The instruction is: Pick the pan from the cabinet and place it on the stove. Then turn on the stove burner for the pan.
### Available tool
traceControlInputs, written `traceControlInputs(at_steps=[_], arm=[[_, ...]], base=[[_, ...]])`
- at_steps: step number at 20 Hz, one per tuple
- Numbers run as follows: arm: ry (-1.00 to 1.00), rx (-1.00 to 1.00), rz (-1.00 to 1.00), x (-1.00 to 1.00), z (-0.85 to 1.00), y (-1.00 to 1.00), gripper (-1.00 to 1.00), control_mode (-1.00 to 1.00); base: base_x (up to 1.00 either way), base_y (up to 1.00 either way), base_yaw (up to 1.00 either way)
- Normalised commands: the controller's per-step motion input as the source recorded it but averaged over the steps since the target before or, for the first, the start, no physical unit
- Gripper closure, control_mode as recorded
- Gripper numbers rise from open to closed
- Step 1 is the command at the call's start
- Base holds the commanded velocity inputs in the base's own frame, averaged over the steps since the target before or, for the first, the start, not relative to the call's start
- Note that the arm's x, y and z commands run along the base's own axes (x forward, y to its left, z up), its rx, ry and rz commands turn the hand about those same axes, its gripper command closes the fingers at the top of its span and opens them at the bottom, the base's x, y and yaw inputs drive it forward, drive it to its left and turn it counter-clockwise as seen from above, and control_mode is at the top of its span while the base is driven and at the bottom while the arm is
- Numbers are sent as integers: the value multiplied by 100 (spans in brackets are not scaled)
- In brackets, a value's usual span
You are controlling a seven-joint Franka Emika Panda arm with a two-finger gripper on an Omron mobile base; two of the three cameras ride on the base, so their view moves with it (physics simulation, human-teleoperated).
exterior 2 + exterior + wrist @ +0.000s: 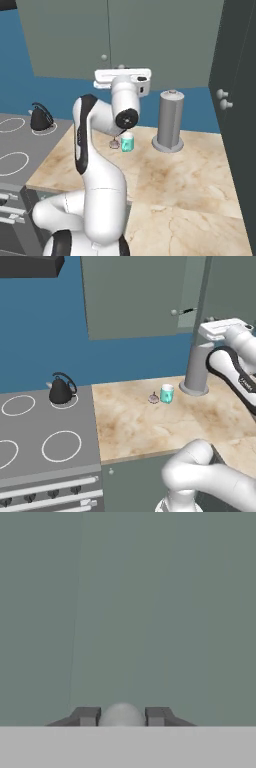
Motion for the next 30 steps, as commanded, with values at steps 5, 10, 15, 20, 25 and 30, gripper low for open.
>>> traceControlInputs(at_steps=[5,10,15,20,25,30], arm=[[0,-1,0,-43,12,-53,100,-100],[0,0,1,-44,9,-64,100,-100],[0,0,2,-48,5,-64,100,-100],[-1,0,0,-46,-6,-30,-100,-100],[-8,0,-1,-46,-1,-4,-100,-100],[-11,-5,-9,-70,8,21,-100,-100]], base=[[0,0,0],[0,0,0],[0,0,0],[0,0,0],[0,0,0],[0,0,0]])
